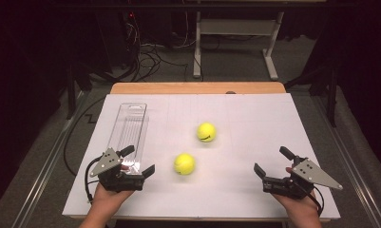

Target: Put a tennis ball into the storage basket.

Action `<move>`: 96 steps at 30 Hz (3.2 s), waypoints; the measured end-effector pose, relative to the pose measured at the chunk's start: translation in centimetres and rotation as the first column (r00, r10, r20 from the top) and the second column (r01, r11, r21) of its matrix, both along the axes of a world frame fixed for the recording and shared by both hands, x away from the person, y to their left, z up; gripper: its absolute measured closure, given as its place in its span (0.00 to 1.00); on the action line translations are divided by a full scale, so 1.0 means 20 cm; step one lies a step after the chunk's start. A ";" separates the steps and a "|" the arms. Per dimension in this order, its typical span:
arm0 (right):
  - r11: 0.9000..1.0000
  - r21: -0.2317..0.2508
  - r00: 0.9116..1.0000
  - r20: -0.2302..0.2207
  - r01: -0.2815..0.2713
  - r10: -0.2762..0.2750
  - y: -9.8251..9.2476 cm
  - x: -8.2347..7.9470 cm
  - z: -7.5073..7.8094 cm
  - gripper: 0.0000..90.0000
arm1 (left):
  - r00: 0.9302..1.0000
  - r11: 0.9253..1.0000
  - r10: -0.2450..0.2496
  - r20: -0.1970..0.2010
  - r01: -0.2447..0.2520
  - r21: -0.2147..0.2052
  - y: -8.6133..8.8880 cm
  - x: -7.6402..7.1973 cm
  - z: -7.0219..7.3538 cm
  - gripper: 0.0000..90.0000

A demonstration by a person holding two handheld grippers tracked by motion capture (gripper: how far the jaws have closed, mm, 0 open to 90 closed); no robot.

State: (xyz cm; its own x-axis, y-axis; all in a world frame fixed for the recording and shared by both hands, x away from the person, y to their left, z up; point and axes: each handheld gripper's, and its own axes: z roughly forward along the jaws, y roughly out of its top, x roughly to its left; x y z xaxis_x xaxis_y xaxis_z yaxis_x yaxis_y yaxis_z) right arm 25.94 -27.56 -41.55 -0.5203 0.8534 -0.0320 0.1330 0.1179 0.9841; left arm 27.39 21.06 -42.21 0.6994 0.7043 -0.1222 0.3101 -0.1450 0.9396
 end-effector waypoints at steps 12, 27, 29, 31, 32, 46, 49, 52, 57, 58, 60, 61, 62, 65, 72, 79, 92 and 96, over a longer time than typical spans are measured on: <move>1.000 0.018 1.000 0.009 0.008 -0.008 0.00 0.01 -0.01 0.00 | 1.000 1.000 0.006 -0.005 -0.006 0.003 0.00 0.01 -0.01 0.00; 1.000 0.020 1.000 -0.006 0.015 -0.015 0.00 0.02 -0.02 0.00 | 1.000 1.000 0.002 -0.002 -0.002 0.009 0.00 0.01 -0.01 0.00; 1.000 0.021 1.000 -0.009 0.019 -0.019 0.00 0.02 -0.02 0.00 | 1.000 1.000 0.002 -0.001 -0.002 0.009 0.00 0.01 -0.01 0.00; 1.000 0.021 1.000 -0.007 0.022 -0.022 0.00 0.02 -0.02 0.00 | 1.000 1.000 0.002 -0.001 -0.002 0.007 0.00 0.01 -0.01 0.00; 1.000 0.021 1.000 -0.007 0.022 -0.022 0.00 0.02 -0.02 0.00 | 1.000 1.000 0.003 -0.002 -0.003 0.006 0.00 0.01 -0.01 0.00; 1.000 0.007 1.000 -0.008 0.021 -0.021 0.00 0.02 -0.02 0.00 | 1.000 1.000 0.007 0.002 -0.007 0.003 0.01 0.01 0.00 0.00; 1.000 0.006 1.000 -0.008 0.024 -0.023 0.00 0.02 -0.02 0.00 | 1.000 1.000 0.003 0.003 -0.003 -0.001 0.00 0.01 0.00 0.01; 1.000 0.006 1.000 -0.009 0.022 -0.022 0.01 0.02 -0.02 0.00 | 1.000 1.000 -0.003 0.005 0.003 0.003 0.00 0.01 0.00 0.01; 1.000 0.010 1.000 -0.009 0.022 -0.022 0.01 0.02 -0.02 0.00 | 1.000 1.000 -0.010 0.005 0.010 0.003 0.00 0.00 0.01 0.01; 1.000 0.008 1.000 -0.008 0.021 -0.021 0.01 0.02 -0.02 0.00 | 1.000 1.000 -0.011 0.004 0.011 0.004 0.00 0.00 0.01 0.01; 1.000 0.008 1.000 -0.007 0.021 -0.021 0.01 0.02 -0.02 0.00 | 1.000 1.000 -0.013 0.004 0.013 0.006 0.00 0.00 0.01 0.01; 1.000 0.008 1.000 -0.007 0.021 -0.021 0.01 0.02 -0.02 0.00 | 1.000 1.000 -0.013 0.004 0.013 0.006 0.00 0.00 0.01 0.01; 1.000 0.007 1.000 -0.009 0.023 -0.023 0.00 0.02 -0.02 0.00 | 1.000 1.000 -0.016 0.002 0.016 0.009 -0.01 0.00 0.02 0.01; 1.000 0.010 1.000 -0.010 0.025 -0.025 0.00 0.02 -0.02 0.00 | 1.000 1.000 -0.021 -0.003 0.021 0.021 -0.01 0.00 0.02 0.01; 1.000 0.008 1.000 -0.010 0.025 -0.025 0.01 0.02 -0.02 0.00 | 1.000 0.999 -0.029 -0.012 0.030 0.041 -0.02 0.00 0.02 0.01; 1.000 0.005 1.000 -0.011 0.024 -0.024 0.01 0.02 -0.02 0.00 | 0.999 0.997 -0.035 -0.025 0.036 0.069 -0.04 0.00 0.02 0.01; 1.000 0.014 1.000 -0.017 0.022 -0.022 0.01 0.02 -0.03 0.00 | 0.991 0.986 -0.077 -0.112 0.092 0.139 -0.09 0.00 0.01 0.01; 1.000 0.014 1.000 -0.020 0.023 -0.022 0.01 0.02 -0.03 0.00 | 0.987 0.984 -0.079 -0.143 0.100 0.150 -0.09 0.01 0.01 0.01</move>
State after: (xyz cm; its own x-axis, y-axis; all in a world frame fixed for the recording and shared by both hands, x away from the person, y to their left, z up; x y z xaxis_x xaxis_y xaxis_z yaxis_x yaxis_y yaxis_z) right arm 26.34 -27.36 -42.08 -0.5013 0.8652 -0.0102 0.1546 0.1011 0.9828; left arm 27.51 19.19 -42.10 0.7447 0.6576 -0.1140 0.4123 -0.3190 0.8533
